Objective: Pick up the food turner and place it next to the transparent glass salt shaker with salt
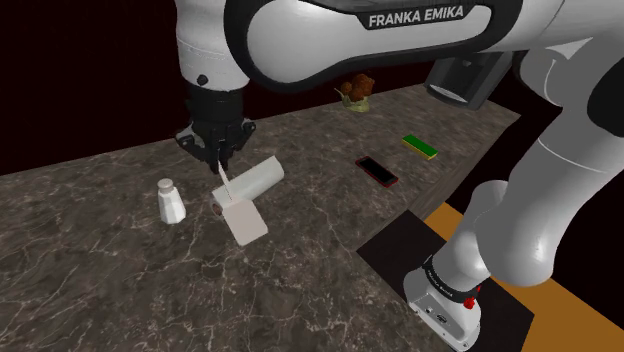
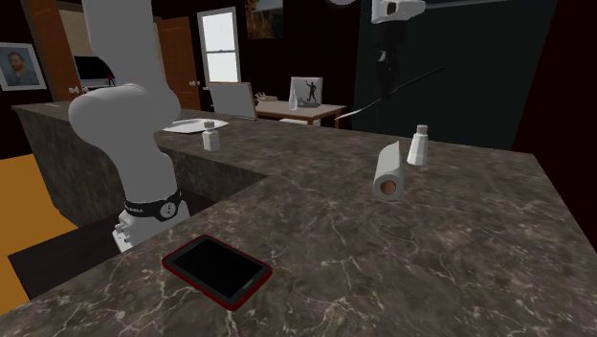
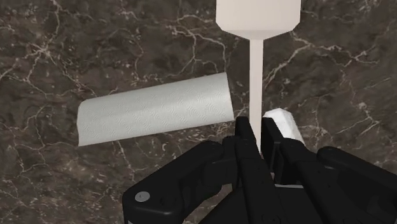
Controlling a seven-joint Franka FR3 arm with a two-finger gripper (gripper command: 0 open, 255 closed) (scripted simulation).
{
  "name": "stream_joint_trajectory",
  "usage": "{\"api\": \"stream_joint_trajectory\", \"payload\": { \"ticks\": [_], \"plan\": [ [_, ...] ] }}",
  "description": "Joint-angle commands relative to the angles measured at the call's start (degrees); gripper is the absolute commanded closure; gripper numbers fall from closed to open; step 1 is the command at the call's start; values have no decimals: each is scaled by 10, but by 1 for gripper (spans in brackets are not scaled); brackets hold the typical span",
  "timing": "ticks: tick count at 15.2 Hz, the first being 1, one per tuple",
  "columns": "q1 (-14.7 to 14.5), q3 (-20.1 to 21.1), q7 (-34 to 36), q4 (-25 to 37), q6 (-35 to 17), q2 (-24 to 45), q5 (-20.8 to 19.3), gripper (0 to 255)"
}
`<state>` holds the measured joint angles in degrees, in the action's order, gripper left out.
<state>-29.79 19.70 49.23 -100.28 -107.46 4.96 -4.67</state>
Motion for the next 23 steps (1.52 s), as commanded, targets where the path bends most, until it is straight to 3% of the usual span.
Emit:
{"api": "stream_joint_trajectory", "payload": {
  "ticks": [1, 8, 11, 23],
  "plan": [
    [-17, 13, 32, 21, 7, 17, -9, 255],
    [-85, 44, 130, 135, 45, 108, -52, 255],
    [-130, 54, 176, 217, 76, 168, -80, 255],
    [-124, 49, 185, 130, -14, 172, -85, 255]
  ]
}}
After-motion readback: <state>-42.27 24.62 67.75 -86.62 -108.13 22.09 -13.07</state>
